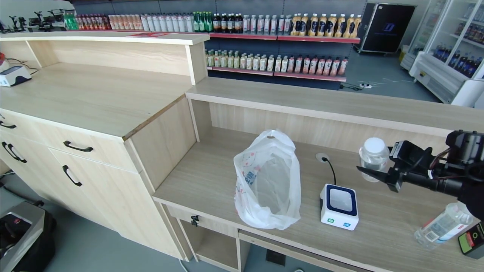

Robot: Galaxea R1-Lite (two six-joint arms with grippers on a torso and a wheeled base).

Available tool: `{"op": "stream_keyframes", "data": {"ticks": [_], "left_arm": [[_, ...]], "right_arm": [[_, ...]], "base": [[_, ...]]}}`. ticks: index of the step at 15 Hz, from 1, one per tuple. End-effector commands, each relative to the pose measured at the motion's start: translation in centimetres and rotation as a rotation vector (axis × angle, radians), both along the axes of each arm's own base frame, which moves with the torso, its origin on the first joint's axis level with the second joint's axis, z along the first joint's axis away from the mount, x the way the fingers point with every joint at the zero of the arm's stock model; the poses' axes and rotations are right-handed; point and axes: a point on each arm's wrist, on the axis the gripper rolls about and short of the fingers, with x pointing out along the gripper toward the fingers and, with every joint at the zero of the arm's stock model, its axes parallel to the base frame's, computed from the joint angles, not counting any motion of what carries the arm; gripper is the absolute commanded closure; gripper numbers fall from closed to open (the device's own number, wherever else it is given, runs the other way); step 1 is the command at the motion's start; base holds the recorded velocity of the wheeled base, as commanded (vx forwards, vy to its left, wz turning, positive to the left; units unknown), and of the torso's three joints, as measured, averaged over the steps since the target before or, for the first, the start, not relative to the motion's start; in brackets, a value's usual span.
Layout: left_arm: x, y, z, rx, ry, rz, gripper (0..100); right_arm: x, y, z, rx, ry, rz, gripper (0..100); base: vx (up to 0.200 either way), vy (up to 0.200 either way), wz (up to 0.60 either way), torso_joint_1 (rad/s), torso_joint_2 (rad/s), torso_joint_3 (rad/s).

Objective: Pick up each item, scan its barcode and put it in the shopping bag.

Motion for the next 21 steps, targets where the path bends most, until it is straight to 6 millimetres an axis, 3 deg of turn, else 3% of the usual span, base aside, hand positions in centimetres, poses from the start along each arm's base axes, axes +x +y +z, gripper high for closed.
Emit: {"op": "stream_keyframes", "data": {"ticks": [1, 5, 11, 21], "left_arm": [[0.0, 0.0, 0.0, 0.000, 0.000, 0.001, 0], [0.0, 0.0, 0.0, 0.000, 0.000, 0.001, 0], [0.0, 0.0, 0.0, 0.000, 0.000, 0.001, 0], [0.0, 0.0, 0.0, 0.000, 0.000, 0.001, 0]], "right_arm": [[1.2, -0.1, -1.6, -0.009, 0.023, 0.036, 100], [2.3, 0.3, -2.9, -0.038, 0.008, 0.090, 100], [4.5, 2.8, -3.6, -0.047, -0.092, 0.173, 100], [6.4, 4.3, -6.3, -0.048, -0.131, 0.226, 100]], "base": [[0.000, 0.000, 0.00, 0.000, 0.00, 0.000], [0.000, 0.000, 0.00, 0.000, 0.00, 0.000], [0.000, 0.000, 0.00, 0.000, 0.00, 0.000], [0.000, 0.000, 0.00, 0.000, 0.00, 0.000]]}}
